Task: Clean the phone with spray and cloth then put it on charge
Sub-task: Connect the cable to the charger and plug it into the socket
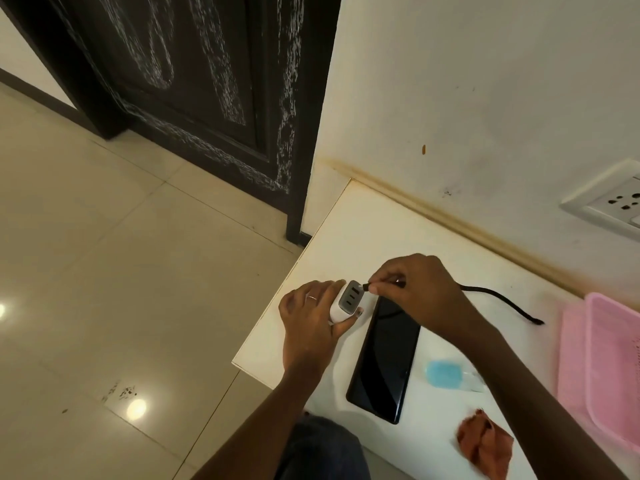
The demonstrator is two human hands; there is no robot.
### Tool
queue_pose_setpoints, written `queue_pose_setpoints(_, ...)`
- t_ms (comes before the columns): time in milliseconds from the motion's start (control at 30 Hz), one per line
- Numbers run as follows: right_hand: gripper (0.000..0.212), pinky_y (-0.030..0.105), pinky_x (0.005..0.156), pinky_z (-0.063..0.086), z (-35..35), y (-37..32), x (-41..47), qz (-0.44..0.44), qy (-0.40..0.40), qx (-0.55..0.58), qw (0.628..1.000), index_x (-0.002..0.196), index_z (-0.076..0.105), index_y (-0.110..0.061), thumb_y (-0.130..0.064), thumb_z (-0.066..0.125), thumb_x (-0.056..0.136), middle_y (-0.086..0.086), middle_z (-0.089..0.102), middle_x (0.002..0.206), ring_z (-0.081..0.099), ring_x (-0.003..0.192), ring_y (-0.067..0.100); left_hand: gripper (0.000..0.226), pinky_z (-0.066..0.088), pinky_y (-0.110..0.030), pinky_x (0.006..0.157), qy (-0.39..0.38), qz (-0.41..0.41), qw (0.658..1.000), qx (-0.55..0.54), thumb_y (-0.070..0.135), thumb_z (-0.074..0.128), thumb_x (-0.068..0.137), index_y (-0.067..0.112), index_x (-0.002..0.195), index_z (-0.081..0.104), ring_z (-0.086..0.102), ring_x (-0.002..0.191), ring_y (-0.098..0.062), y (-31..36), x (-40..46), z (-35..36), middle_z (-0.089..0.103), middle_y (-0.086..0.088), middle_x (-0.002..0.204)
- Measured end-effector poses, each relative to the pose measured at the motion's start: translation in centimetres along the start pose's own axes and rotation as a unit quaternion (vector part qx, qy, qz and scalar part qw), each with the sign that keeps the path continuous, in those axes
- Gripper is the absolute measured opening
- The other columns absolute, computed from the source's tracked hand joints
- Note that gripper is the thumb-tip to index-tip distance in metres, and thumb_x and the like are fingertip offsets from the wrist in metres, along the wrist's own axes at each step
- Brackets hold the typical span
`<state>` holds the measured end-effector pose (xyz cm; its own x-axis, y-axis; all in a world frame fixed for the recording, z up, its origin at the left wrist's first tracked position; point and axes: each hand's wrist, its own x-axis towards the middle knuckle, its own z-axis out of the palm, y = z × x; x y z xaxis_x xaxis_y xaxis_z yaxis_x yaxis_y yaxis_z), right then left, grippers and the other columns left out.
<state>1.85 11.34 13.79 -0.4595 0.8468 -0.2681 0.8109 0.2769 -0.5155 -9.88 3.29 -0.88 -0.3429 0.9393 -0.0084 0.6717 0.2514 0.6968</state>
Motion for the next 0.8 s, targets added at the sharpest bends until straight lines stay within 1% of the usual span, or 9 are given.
queue_pose_setpoints(33,0.014,0.025,0.077,0.050,0.4,-0.1,-0.2,-0.001,-0.007,-0.028,1.000,0.094,0.073,-0.015,-0.023,0.066,0.085,0.000,0.073,0.090,0.063,0.081,0.012,0.068,0.021,-0.049,0.111,0.003,0.003,1.000,0.000,0.076,0.026,0.082,0.034,0.126,0.055,0.045,0.125,-0.024,0.0,0.0,0.0,0.058,0.004,0.131)
queue_pose_setpoints(100,0.017,0.020,0.072,0.044,1.2,-0.2,-0.3,-0.002,-0.010,-0.077,0.997,0.098,0.072,-0.018,-0.026,0.062,0.088,0.000,0.071,0.094,0.058,0.081,0.010,0.066,0.021,-0.048,0.111,0.008,0.004,1.000,-0.012,0.075,0.028,0.082,0.034,0.126,0.056,0.046,0.124,-0.024,0.0,-0.1,0.0,0.059,0.004,0.130)
queue_pose_setpoints(167,0.018,0.018,0.070,0.037,1.7,-0.3,-0.2,-0.004,-0.001,-0.102,0.995,0.101,0.070,-0.020,-0.029,0.059,0.089,0.001,0.069,0.097,0.053,0.082,0.009,0.064,0.021,-0.049,0.111,0.009,0.004,1.000,-0.021,0.074,0.030,0.083,0.035,0.126,0.056,0.047,0.124,-0.024,-0.1,-0.1,0.0,0.059,0.004,0.130)
queue_pose_setpoints(333,0.022,0.019,0.073,0.038,1.8,-0.6,-0.1,-0.014,-0.016,-0.162,0.986,0.106,0.067,-0.020,-0.031,0.052,0.093,0.002,0.065,0.103,0.055,0.093,0.013,0.063,0.017,-0.046,0.113,0.000,-0.003,1.000,-0.022,0.072,0.030,0.082,0.036,0.128,0.054,0.043,0.128,-0.025,-0.2,-0.1,0.2,0.057,0.004,0.133)
queue_pose_setpoints(500,0.025,0.018,0.073,0.032,1.8,-1.2,0.2,-0.037,-0.049,-0.221,0.973,0.113,0.062,-0.019,-0.031,0.047,0.096,0.003,0.062,0.109,0.053,0.101,0.015,0.062,0.024,-0.047,0.105,0.018,0.025,1.000,0.001,0.072,0.027,0.086,0.032,0.124,0.057,0.051,0.120,-0.030,-0.2,-0.2,0.3,0.063,0.001,0.124)
queue_pose_setpoints(600,0.024,0.019,0.071,0.032,2.0,-1.5,0.2,-0.049,-0.041,-0.244,0.968,0.113,0.061,-0.017,-0.027,0.049,0.096,0.003,0.063,0.109,0.052,0.102,0.016,0.061,0.031,-0.048,0.099,0.040,0.033,0.999,0.015,0.071,0.025,0.088,0.032,0.120,0.058,0.055,0.114,-0.032,-0.2,-0.2,0.3,0.066,-0.001,0.119)
queue_pose_setpoints(667,0.025,0.020,0.073,0.035,2.2,-1.7,0.1,-0.056,-0.041,-0.250,0.966,0.115,0.060,-0.016,-0.026,0.050,0.095,0.003,0.063,0.111,0.052,0.103,0.015,0.063,0.038,-0.053,0.097,0.039,0.027,0.998,0.028,0.072,0.023,0.087,0.031,0.120,0.059,0.055,0.113,-0.035,-0.3,-0.3,0.5,0.064,-0.005,0.121)
queue_pose_setpoints(700,0.026,0.020,0.075,0.036,2.4,-1.8,0.0,-0.059,-0.044,-0.253,0.965,0.117,0.059,-0.016,-0.025,0.051,0.095,0.003,0.062,0.112,0.052,0.103,0.015,0.066,0.038,-0.055,0.097,0.033,0.017,0.999,0.028,0.073,0.023,0.086,0.031,0.122,0.059,0.052,0.116,-0.037,-0.4,-0.3,0.6,0.062,-0.006,0.125)
queue_pose_setpoints(800,0.023,0.019,0.070,0.031,2.6,-2.0,0.1,-0.069,-0.025,-0.254,0.964,0.113,0.060,-0.015,-0.024,0.055,0.092,0.004,0.063,0.108,0.052,0.099,0.016,0.072,0.030,-0.053,0.106,0.000,-0.016,1.000,0.012,0.075,0.023,0.079,0.034,0.128,0.056,0.041,0.127,-0.036,-0.6,-0.4,0.7,0.053,-0.005,0.137)
